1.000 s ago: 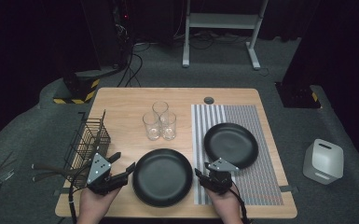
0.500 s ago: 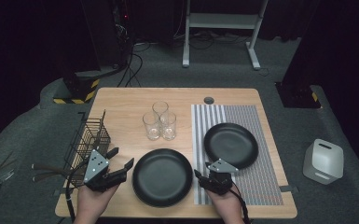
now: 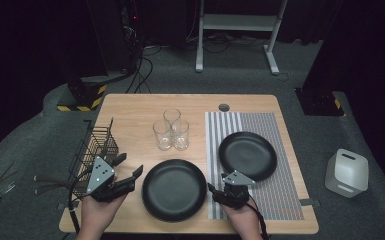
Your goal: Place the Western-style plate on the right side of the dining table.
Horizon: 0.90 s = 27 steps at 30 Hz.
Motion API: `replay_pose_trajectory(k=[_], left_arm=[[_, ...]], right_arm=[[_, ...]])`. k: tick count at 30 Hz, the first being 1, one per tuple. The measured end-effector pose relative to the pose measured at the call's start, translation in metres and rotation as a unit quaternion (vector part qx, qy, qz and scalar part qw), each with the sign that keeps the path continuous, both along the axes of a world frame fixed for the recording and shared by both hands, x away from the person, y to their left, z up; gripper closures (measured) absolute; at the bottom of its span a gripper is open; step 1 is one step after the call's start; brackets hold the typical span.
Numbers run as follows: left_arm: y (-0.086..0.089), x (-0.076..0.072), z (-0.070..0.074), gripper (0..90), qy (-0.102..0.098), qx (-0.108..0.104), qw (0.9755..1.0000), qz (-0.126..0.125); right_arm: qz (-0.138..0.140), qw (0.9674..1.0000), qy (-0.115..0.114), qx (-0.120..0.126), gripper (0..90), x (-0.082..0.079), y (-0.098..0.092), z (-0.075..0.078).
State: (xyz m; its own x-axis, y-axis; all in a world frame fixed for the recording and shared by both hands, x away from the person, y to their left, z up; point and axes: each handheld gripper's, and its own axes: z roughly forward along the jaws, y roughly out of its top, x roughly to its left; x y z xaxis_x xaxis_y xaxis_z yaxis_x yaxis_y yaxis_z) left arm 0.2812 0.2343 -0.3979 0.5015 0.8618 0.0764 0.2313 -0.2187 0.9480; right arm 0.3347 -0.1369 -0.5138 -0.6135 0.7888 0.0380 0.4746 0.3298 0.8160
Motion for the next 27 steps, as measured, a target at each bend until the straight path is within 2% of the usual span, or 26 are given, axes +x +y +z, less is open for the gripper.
replay_pose_trajectory(k=[9,18,27], left_arm=[[-0.006,-0.002,0.008,33.4,-0.010,0.002,0.9999,-0.009],[-0.005,-0.005,0.012,33.9,-0.015,0.001,0.9999,-0.007],[0.005,-0.012,0.023,34.9,-0.028,-0.001,0.9996,0.005]], right_arm=[[-0.003,0.9998,0.012,0.014,33.2,0.001,-0.003,0.000],[0.004,0.9998,0.016,0.015,31.0,0.001,-0.003,-0.001],[0.004,0.9997,0.019,0.016,29.5,0.002,-0.004,-0.003]])
